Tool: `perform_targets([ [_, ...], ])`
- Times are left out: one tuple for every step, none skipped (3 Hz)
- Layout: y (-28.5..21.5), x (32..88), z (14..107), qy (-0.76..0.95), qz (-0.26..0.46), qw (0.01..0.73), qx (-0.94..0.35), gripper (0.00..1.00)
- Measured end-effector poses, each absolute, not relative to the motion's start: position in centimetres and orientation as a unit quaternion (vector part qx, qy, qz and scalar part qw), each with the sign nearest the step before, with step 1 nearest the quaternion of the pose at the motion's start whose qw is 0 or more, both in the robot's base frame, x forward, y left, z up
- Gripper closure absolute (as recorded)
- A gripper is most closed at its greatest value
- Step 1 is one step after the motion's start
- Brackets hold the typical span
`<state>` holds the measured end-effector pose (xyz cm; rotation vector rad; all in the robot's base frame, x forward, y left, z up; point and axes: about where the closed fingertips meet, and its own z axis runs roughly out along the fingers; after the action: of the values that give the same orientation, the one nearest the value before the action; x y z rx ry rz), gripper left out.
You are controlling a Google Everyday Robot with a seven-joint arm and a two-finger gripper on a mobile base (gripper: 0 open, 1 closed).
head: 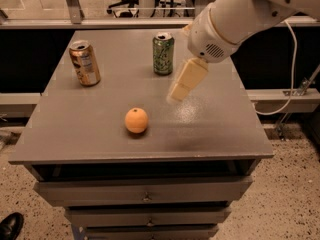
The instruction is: Pick orange can
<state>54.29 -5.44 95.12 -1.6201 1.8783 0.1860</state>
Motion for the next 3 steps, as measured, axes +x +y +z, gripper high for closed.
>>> perform_targets([
  [-0.6, 55.9, 94.4, 0.705, 0.111, 0.355, -0.603, 0.00],
  [4.9, 57.8, 94.5, 0.685, 0.154, 0.386, -0.598, 0.00],
  [9.3, 59.3, 95.0, 0.667, 0.191, 0.411, -0.591, 0.00],
])
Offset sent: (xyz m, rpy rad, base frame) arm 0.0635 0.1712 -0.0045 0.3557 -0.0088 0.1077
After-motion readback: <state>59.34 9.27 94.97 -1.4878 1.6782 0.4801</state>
